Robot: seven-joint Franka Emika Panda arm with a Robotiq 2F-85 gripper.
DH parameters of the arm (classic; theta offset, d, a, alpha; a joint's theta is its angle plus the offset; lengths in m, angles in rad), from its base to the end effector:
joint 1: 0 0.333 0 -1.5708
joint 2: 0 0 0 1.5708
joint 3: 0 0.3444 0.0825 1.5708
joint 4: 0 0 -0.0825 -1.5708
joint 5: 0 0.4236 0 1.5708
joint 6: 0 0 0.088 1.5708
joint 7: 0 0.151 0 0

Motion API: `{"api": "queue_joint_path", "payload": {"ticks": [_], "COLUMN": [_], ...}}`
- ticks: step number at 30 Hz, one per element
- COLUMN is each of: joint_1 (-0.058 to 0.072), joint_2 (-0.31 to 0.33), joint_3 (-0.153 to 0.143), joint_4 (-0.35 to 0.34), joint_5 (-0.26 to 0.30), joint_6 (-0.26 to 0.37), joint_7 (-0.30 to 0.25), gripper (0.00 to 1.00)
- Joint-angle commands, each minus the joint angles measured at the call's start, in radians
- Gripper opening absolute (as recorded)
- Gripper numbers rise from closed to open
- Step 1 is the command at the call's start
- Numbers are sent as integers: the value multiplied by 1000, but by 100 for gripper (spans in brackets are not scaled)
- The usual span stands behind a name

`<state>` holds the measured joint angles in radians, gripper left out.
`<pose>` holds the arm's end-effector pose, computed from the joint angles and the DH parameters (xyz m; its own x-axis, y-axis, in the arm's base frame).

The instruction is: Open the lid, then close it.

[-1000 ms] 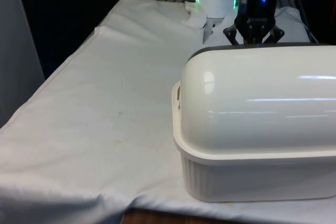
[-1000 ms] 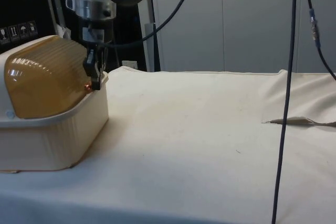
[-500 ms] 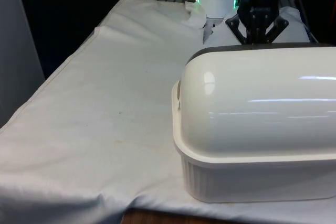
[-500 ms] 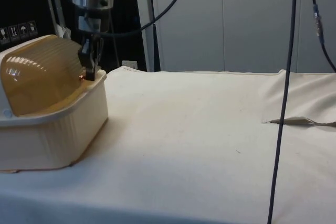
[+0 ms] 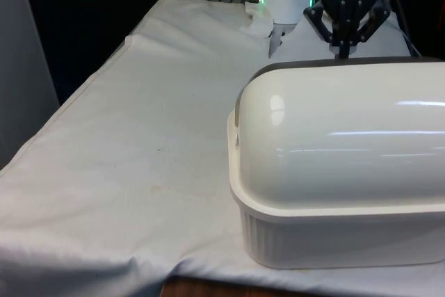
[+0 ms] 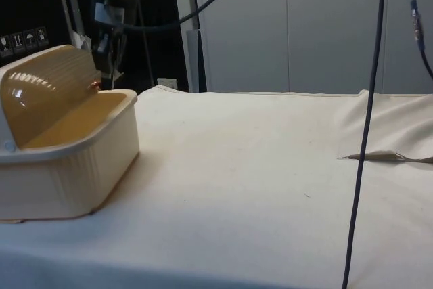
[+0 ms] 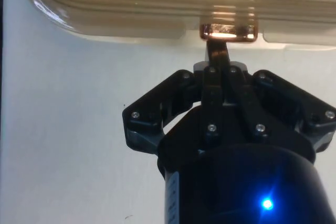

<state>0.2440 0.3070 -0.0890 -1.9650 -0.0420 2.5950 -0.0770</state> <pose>0.6824 0.1088 0.3117 0.9115 0.2689 0.3114 0.2557 -0.9632 0.0831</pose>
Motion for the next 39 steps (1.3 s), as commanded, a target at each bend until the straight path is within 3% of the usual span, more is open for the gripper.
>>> {"api": "queue_joint_path", "payload": {"ticks": [1,24,31,39], "joint_1": [5,3,-1,-4], "joint_2": [-3,-20,-15,30], "joint_3": [-4,-6,-1,-3], "joint_4": [-4,0,20,93], "joint_5": [-11,-14,-4,-5], "joint_6": [22,131,138,152], "joint_7": [10,6,0,0], "gripper": [0,0,0,0]}}
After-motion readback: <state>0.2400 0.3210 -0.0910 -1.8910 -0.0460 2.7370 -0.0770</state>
